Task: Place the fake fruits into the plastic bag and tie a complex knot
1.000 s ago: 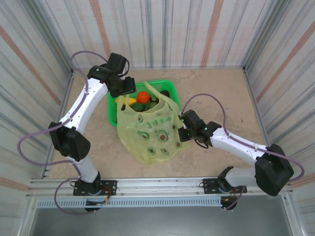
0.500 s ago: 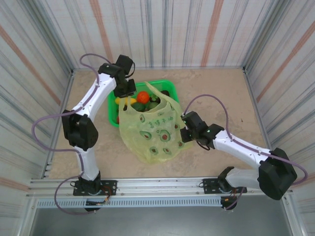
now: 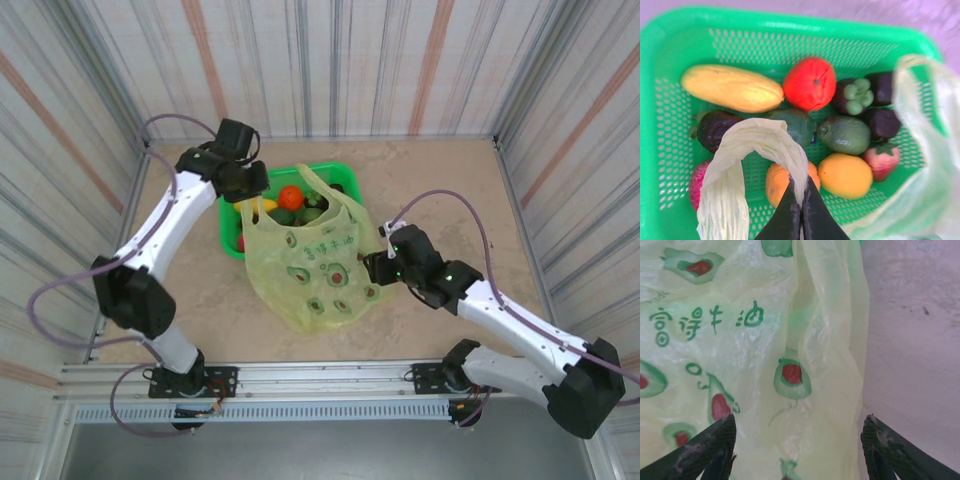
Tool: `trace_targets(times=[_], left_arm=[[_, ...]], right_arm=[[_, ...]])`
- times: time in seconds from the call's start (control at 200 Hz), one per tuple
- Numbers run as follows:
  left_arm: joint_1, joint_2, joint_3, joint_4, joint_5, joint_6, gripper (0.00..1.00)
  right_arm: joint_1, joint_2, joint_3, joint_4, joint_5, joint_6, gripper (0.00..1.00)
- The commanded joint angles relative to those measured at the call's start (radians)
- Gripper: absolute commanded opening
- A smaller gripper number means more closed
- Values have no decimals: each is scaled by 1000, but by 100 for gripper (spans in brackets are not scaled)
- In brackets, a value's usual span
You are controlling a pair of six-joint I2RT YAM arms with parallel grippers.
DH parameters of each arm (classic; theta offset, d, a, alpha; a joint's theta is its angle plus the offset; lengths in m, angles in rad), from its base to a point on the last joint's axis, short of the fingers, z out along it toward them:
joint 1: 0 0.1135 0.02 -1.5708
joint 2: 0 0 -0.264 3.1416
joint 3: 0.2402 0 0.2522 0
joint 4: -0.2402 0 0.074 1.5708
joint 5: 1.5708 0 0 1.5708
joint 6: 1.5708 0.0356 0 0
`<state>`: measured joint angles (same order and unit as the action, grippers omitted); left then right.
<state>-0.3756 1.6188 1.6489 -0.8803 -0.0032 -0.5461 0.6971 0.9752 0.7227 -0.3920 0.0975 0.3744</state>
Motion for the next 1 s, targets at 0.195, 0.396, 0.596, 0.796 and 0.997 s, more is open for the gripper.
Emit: trace_targets(times=[0.195, 0.396, 0.596, 0.796, 0.997], left_arm=[[44, -242, -242, 190, -86, -88, 0], [91, -303, -352, 292, -94, -198, 0], [91, -287, -359, 316, -82, -228, 0], [91, -306, -383, 352, -90, -239, 0], [91, -305, -384, 374, -96, -250, 0]], right_arm=[[-204, 43, 219, 12, -280, 84, 76], [-358, 392, 392, 8, -453, 156, 72], [-358, 689, 566, -4, -433, 150, 71], [-356, 908, 726, -45, -385, 185, 56], [-367, 1009, 813, -82, -250, 214, 36]])
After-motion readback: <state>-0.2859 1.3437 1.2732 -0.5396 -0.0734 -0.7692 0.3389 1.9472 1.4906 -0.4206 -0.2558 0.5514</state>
